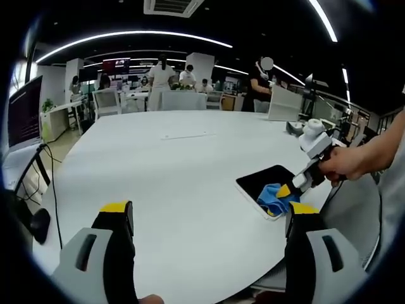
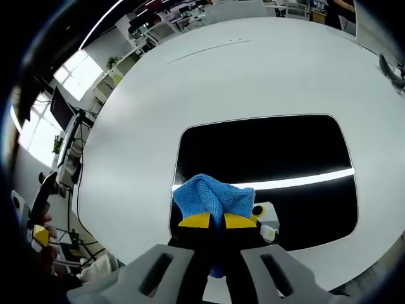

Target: Wipe the mirror surface with the cleaning cloth until all visible marks leave the cleaned area.

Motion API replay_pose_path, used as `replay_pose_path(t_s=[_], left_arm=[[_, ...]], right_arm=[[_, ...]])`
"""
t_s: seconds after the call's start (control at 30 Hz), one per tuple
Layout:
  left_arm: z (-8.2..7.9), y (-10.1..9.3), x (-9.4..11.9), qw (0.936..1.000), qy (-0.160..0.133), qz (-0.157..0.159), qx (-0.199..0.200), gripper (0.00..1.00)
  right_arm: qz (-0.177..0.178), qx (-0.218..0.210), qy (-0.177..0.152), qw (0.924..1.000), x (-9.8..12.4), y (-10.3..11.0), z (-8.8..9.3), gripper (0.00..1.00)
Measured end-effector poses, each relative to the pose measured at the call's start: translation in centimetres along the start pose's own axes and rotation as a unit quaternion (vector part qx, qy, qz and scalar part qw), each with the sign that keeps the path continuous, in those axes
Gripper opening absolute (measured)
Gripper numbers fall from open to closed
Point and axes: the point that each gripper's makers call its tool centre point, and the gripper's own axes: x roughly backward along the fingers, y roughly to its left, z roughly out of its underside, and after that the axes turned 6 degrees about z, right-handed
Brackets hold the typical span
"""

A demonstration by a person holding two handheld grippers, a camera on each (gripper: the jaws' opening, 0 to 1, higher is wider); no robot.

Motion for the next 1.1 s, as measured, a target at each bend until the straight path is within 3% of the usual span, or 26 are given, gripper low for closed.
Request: replay_pose_path(t_s=[0.43, 0.67, 0.87, 1.1], left_arm=[[0.4, -0.1, -0.5, 1.0000, 0.008, 0.004, 0.001, 0.99], [0.5, 0.0, -0.6, 1.0000, 0.008, 0.005, 0.001, 0.99], [0.5, -0.3, -0.8, 0.9999, 0.009, 0.007, 0.003, 0.99], [1.1, -0.6, -0.9, 0.9998, 0.014, 0.011, 0.004, 0.99]], right_arm=[[-0.018, 0.015, 0.001, 0.9997, -0.1, 2.3, 0.4, 0.00], [-0.023, 0.007, 0.004, 0.9997, -0.2, 2.1, 0.1, 0.00], [-0.021, 0.023, 0.004, 0.9995, -0.2, 2.0, -0.1, 0.00], [-0.012, 0.032, -0.004, 0.9994, -0.8, 1.8, -1.5, 0.00]])
